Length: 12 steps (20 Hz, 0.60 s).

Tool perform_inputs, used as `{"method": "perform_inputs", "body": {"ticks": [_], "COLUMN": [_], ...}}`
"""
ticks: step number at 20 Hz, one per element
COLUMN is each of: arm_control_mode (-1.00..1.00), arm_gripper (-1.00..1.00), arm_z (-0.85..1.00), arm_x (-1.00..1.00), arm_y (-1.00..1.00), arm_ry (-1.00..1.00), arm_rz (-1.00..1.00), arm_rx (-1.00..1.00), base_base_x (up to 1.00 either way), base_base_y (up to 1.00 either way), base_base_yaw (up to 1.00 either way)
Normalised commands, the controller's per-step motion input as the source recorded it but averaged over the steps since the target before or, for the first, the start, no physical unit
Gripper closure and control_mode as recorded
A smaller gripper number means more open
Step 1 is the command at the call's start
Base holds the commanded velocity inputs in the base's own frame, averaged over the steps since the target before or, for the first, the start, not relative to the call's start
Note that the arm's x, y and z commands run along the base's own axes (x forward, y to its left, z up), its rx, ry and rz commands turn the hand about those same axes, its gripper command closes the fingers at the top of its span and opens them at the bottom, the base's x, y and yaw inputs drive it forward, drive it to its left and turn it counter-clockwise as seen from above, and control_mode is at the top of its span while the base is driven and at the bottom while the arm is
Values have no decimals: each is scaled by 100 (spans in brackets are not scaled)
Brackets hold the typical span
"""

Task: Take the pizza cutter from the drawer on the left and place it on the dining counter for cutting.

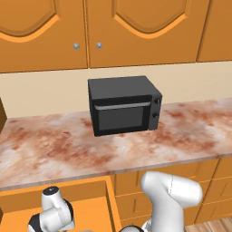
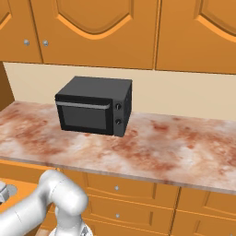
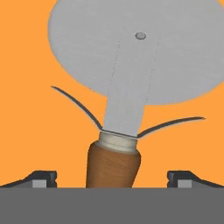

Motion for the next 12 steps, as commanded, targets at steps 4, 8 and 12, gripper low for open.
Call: {"method": "perform_inputs", "body": {"ticks": [4, 8, 12], "arm_control_mode": [-100, -100, -100], "arm_gripper": [-100, -100, -100], "arm_z": [-22, -22, -3], "arm_x": [0, 0, 0], "arm_y": [0, 0, 0], "arm_ry": [0, 0, 0], "arm_rz": [0, 0, 0], "arm_rx": [0, 0, 0], "base_base_x": [0, 0, 0], "base_base_y": [0, 0, 0], "base_base_yaw": [0, 0, 0]}}
